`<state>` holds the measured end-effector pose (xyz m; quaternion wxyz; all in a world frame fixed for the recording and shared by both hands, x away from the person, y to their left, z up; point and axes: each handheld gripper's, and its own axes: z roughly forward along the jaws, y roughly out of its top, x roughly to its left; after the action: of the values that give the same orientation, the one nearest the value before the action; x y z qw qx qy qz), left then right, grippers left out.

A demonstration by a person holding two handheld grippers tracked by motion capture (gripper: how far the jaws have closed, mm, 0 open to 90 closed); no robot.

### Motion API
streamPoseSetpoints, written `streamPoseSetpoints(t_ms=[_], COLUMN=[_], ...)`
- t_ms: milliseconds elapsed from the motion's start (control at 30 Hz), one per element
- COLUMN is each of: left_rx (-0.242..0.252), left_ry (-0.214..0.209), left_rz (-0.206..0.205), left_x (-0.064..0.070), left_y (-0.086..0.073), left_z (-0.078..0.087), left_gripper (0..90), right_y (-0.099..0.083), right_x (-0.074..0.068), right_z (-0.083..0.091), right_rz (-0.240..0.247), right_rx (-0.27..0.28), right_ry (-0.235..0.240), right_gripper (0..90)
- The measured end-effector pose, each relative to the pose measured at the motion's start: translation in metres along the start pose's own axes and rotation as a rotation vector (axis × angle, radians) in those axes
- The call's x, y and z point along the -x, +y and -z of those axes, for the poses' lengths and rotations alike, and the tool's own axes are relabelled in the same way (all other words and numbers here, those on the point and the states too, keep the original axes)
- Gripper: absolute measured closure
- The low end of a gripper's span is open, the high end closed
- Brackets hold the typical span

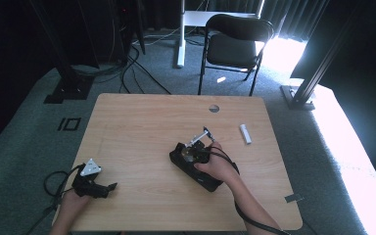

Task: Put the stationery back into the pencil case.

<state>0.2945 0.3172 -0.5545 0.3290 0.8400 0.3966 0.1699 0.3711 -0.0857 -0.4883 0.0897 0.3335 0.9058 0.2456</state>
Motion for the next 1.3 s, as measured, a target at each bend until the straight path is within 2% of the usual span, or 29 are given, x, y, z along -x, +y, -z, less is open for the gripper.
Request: streamPoseSetpoints(t_ms=[200,300,700,933,1300], left_rx=[0.0,0.0,0.0,0.001,0.001], left_ry=[0.0,0.0,0.0,-0.001,-0.001], left_rz=[0.0,0.0,0.0,0.0,-0.001], left_x=[0.0,0.0,0.0,0.0,0.0], left_y=[0.0,0.0,0.0,0.0,0.0], left_z=[0.0,0.0,0.0,0.0,0.0], left_gripper=[0.7,0.7,0.7,0.6,0.6], right_y=[0.0,0.0,-0.002,-0.002,-0.002], right_x=[-0.001,-0.002,0.0,0.003,0.006], right_z=[-0.004,-0.005,-0.004,0.003,0.033], right_rz=[0.004,-0.007,0.02,0.031,0.024], right_rx=[-0.028,-0.036,-0.034,-0.004,0.09], right_ry=[-0.01,0.0,0.014,0.021,0.056], right_gripper=[50.7,50.7,50.3,49.0,48.1])
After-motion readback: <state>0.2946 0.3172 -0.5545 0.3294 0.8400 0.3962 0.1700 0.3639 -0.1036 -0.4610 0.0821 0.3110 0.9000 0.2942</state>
